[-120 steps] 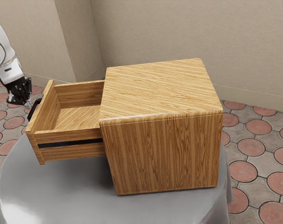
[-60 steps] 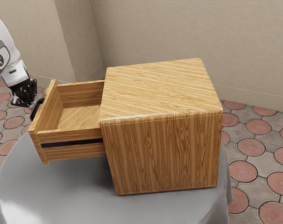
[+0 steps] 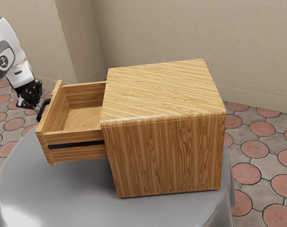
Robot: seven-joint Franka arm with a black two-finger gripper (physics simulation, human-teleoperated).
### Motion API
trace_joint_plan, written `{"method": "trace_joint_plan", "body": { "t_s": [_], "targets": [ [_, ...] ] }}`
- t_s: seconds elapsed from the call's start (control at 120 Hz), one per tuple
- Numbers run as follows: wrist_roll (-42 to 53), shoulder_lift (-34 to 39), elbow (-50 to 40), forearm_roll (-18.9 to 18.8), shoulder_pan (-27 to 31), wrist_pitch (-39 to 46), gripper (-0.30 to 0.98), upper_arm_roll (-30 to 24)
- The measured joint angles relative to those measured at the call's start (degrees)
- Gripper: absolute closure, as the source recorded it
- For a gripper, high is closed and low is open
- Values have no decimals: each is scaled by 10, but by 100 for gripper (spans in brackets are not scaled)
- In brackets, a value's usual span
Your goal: Push the drawer handle with one arm to close the drawer
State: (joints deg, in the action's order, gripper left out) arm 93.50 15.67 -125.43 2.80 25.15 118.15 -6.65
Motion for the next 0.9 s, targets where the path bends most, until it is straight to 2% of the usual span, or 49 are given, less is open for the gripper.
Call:
{"method": "trace_joint_plan", "body": {
  "t_s": [0.9],
  "targets": [
    [-37,11,1,33,0,-10,79,-58]
  ]
}}
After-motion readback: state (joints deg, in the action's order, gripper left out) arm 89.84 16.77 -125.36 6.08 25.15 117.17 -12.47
